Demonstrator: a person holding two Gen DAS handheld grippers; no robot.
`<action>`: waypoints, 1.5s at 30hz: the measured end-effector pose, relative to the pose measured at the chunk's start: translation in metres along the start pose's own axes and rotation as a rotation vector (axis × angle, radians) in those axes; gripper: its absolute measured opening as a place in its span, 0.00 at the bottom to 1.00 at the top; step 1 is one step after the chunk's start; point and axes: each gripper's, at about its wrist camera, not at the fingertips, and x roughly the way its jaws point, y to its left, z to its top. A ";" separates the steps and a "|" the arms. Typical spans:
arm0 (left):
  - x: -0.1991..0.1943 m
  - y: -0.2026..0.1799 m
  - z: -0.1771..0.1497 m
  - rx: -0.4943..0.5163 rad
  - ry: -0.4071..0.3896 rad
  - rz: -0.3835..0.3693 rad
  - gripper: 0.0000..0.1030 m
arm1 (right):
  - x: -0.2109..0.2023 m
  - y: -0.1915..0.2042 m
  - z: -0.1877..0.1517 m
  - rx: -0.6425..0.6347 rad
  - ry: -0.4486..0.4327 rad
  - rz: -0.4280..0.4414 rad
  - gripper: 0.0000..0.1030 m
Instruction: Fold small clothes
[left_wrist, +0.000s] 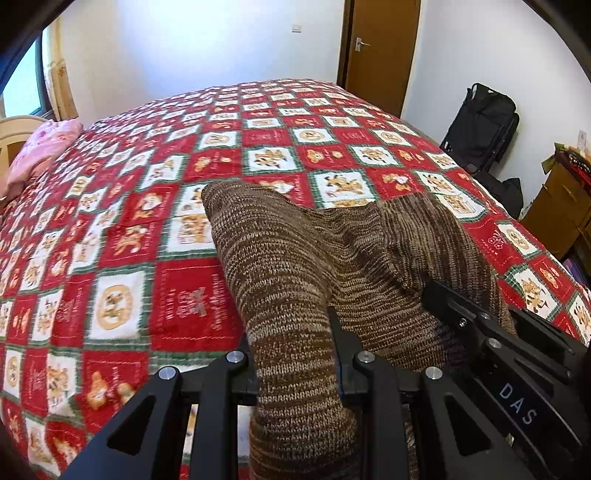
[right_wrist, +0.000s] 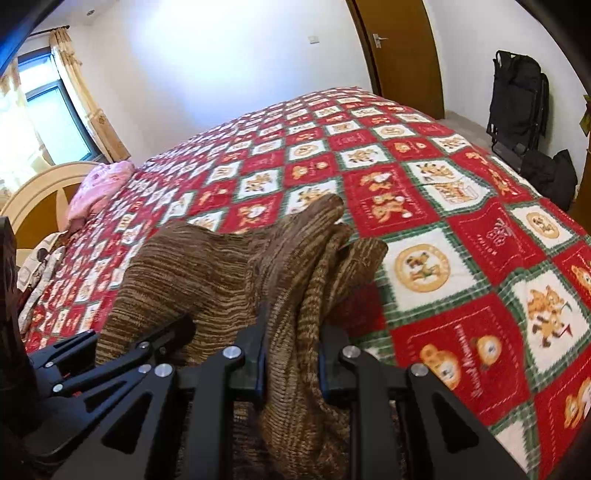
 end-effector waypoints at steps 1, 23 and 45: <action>-0.003 0.005 -0.001 -0.009 -0.004 0.001 0.25 | -0.001 0.004 -0.001 -0.004 -0.001 0.005 0.22; -0.053 0.106 -0.029 -0.166 -0.061 0.072 0.25 | 0.002 0.111 -0.010 -0.144 0.005 0.145 0.22; -0.089 -0.089 0.016 0.162 -0.226 -0.372 0.25 | -0.161 -0.001 0.001 0.020 -0.296 -0.174 0.22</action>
